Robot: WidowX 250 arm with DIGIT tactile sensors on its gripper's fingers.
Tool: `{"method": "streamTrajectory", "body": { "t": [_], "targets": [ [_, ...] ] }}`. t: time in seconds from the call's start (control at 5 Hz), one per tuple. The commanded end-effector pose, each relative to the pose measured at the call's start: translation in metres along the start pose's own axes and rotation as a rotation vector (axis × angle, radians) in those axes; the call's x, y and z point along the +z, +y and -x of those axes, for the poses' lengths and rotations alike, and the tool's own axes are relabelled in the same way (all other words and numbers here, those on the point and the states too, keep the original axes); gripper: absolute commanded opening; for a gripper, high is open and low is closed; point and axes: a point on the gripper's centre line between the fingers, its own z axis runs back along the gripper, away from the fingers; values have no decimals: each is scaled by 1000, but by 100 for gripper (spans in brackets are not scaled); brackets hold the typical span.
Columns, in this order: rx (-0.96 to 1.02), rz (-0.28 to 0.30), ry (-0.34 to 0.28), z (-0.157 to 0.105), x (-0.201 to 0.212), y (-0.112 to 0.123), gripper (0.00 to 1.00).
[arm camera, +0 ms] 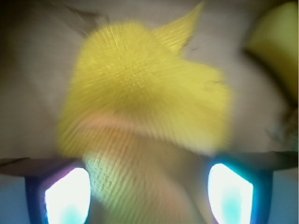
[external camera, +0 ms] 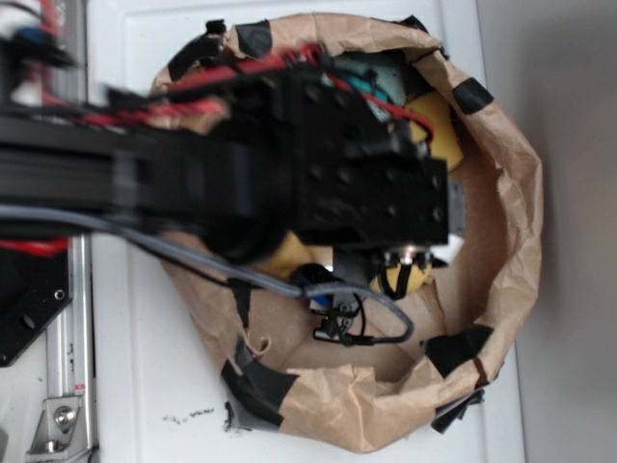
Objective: Grab the yellow cloth.
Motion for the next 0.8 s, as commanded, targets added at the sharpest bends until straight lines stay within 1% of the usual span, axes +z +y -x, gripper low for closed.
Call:
{"method": "streamTrajectory", "body": {
  "t": [0.0, 0.2, 0.4, 0.6],
  "targets": [
    [111, -92, 6, -7, -27, 17, 0],
    [125, -73, -28, -5, -6, 27, 0],
    [131, -64, -50, -1, 8, 35, 0],
    [112, -36, -130, 12, 41, 44, 0]
  ]
}}
